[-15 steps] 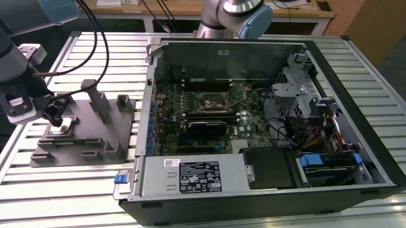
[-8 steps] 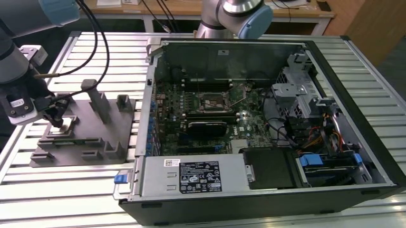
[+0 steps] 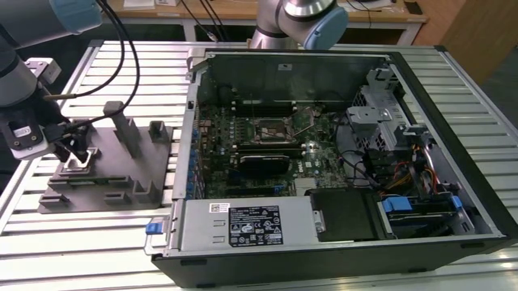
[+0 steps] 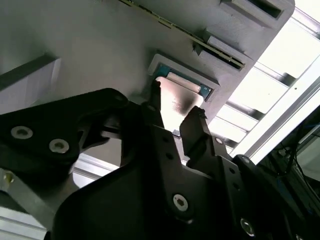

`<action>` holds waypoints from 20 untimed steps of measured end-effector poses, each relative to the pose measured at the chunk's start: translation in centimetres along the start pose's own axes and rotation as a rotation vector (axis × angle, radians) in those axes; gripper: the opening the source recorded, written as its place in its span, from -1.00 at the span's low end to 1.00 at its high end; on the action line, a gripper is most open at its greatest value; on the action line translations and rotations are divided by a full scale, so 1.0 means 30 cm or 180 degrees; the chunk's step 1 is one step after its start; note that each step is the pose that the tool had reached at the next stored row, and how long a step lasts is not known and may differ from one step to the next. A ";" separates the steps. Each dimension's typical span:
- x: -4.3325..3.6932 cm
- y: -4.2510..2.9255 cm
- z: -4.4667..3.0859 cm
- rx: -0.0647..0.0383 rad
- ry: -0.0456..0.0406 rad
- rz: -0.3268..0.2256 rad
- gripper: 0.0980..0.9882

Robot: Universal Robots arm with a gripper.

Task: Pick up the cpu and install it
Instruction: 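Pick up the cpu and move it towards the insertion slot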

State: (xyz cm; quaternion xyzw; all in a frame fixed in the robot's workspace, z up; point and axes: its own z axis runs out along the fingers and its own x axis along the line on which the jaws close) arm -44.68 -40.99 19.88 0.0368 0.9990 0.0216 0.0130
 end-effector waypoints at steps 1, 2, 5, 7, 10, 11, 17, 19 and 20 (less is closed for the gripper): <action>0.000 0.000 0.000 0.0000 0.0000 0.0000 -0.30; 0.000 0.000 0.000 0.0000 0.0000 0.0000 -0.17; 0.000 0.000 0.001 0.0000 0.0000 0.0000 -0.04; 0.000 0.000 0.001 0.0000 0.0000 0.0000 0.10; 0.000 0.000 0.003 -0.0002 0.0003 -0.0084 0.10; 0.000 0.000 0.005 -0.0003 0.0005 -0.0126 0.10; 0.003 -0.001 0.020 -0.0005 0.0009 -0.0210 0.10; 0.003 -0.001 0.026 -0.0006 0.0010 -0.0239 0.10; 0.004 -0.001 0.028 -0.0007 0.0011 -0.0262 0.10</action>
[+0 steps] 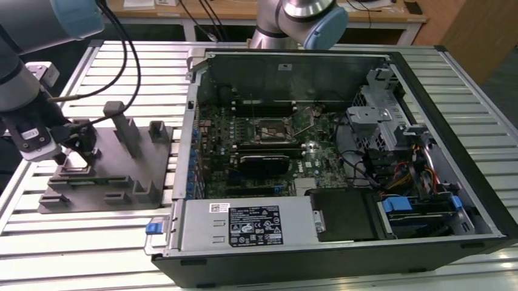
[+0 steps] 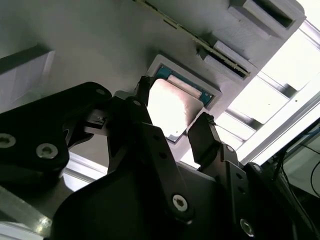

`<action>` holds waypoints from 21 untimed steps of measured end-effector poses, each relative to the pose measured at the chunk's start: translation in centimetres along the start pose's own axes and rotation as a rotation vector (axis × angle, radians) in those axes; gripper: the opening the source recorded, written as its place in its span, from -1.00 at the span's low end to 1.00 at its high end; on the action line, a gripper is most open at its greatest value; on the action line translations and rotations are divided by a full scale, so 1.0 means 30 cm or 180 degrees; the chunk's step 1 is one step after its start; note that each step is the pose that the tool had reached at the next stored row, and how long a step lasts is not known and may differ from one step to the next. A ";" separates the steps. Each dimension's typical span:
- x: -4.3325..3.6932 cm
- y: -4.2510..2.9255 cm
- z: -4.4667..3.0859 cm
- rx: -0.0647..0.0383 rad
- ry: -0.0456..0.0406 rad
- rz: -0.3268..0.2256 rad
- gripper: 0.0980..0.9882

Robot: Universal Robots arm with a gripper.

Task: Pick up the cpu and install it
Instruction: 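Pick up the cpu and move it towards the insertion slot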

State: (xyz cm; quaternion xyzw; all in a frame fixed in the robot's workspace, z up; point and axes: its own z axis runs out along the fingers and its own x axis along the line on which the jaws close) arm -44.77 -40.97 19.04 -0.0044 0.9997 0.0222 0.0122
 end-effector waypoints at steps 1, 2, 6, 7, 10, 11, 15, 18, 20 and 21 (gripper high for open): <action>0.000 0.000 0.002 -0.0001 0.0001 -0.0019 0.10; 0.000 0.000 0.004 -0.0003 0.0002 -0.0034 0.10; 0.001 0.000 0.013 -0.0005 0.0003 -0.0071 0.10; 0.001 0.000 0.015 -0.0006 0.0004 -0.0078 0.10; 0.001 0.000 0.021 -0.0007 0.0005 -0.0096 0.10; 0.001 0.000 0.022 -0.0009 0.0005 -0.0100 0.10; 0.001 0.000 0.026 -0.0015 0.0005 -0.0107 0.10; 0.001 -0.001 0.027 -0.0017 0.0005 -0.0108 0.10; 0.001 -0.001 0.027 -0.0017 0.0005 -0.0108 0.07; 0.001 -0.001 0.027 -0.0017 0.0005 -0.0108 0.07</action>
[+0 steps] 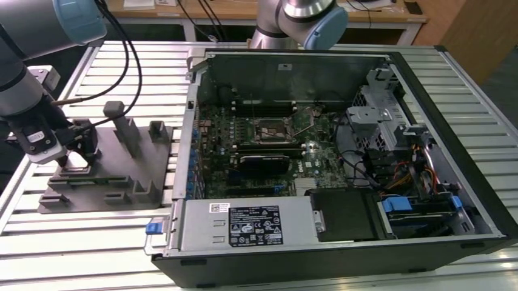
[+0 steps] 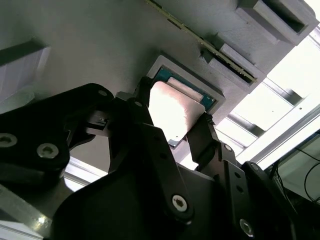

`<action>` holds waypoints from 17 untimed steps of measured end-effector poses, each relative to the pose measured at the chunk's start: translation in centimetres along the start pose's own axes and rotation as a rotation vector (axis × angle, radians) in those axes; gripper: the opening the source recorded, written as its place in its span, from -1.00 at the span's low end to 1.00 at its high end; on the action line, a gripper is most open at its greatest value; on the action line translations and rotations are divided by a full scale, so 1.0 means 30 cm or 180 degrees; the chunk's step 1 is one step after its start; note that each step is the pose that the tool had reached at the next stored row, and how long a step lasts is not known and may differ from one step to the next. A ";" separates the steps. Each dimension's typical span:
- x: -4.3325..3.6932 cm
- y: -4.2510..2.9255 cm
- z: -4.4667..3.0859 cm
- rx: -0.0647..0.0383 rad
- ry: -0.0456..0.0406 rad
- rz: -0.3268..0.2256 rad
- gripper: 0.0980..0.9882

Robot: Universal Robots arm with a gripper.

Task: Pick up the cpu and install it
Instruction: 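Pick up the cpu and move it towards the insertion slot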

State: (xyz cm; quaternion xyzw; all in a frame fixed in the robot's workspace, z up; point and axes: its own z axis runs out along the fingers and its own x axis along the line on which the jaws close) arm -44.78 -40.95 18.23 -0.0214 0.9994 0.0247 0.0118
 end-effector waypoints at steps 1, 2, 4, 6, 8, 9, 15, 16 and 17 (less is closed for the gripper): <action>0.000 0.000 0.000 0.0000 0.0000 0.0000 0.00; 0.000 0.000 0.000 0.0000 0.0000 0.0000 0.00; 0.000 0.000 0.000 -0.0001 0.0000 0.0000 0.00; 0.000 0.000 0.000 -0.0001 0.0000 0.0000 0.00; 0.000 0.000 0.000 -0.0001 0.0000 0.0000 0.00; 0.000 0.000 -0.002 -0.0002 -0.0001 0.0000 0.00; -0.001 0.002 -0.033 -0.0001 0.0000 0.0000 0.00; -0.001 0.002 -0.040 -0.0001 0.0000 0.0000 0.00; -0.001 0.002 -0.046 -0.0001 0.0000 0.0000 0.00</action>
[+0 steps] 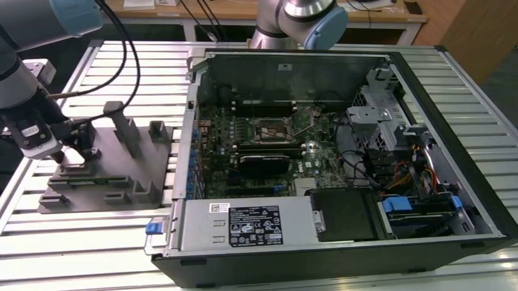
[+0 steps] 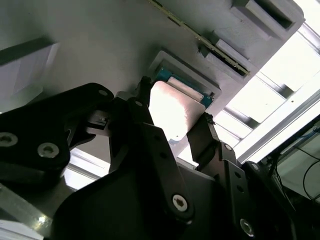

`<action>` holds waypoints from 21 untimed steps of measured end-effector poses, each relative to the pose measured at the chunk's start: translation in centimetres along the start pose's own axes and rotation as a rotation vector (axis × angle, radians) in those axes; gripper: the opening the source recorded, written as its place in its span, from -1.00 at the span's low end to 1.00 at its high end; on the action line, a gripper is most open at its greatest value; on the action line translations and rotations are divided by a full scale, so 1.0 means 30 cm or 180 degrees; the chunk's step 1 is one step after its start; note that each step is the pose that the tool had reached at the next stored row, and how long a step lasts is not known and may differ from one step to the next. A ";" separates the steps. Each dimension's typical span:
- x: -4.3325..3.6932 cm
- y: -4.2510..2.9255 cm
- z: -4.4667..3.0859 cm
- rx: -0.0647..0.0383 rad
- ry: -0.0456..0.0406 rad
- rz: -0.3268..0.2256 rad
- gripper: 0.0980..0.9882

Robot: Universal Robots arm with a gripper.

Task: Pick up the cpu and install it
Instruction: 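Pick up the cpu and move it towards the insertion slot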

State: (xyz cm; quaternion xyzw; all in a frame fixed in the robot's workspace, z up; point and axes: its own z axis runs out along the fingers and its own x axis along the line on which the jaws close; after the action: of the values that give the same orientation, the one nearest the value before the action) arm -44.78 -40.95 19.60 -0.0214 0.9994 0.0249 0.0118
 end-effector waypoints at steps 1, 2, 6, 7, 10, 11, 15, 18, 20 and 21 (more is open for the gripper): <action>0.000 0.000 -0.006 0.0000 0.0000 0.0000 0.00; 0.000 0.001 -0.012 0.0000 0.0000 0.0000 0.00; -0.001 0.002 -0.035 0.0000 0.0000 0.0000 0.00; -0.001 0.002 -0.042 0.0000 0.0000 0.0000 0.00; -0.002 0.003 -0.061 0.0000 -0.0001 0.0000 0.00; -0.002 0.003 -0.068 0.0000 0.0000 0.0000 0.00; -0.002 0.005 -0.098 0.0000 0.0000 0.0000 0.00; -0.003 0.006 -0.121 0.0000 0.0000 0.0000 0.00; -0.003 0.007 -0.136 0.0000 0.0000 0.0000 0.00; -0.004 0.007 -0.144 0.0000 0.0000 0.0000 0.00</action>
State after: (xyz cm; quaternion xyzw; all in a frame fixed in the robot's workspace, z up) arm -44.78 -40.95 23.92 -0.0214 0.9994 0.0250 0.0118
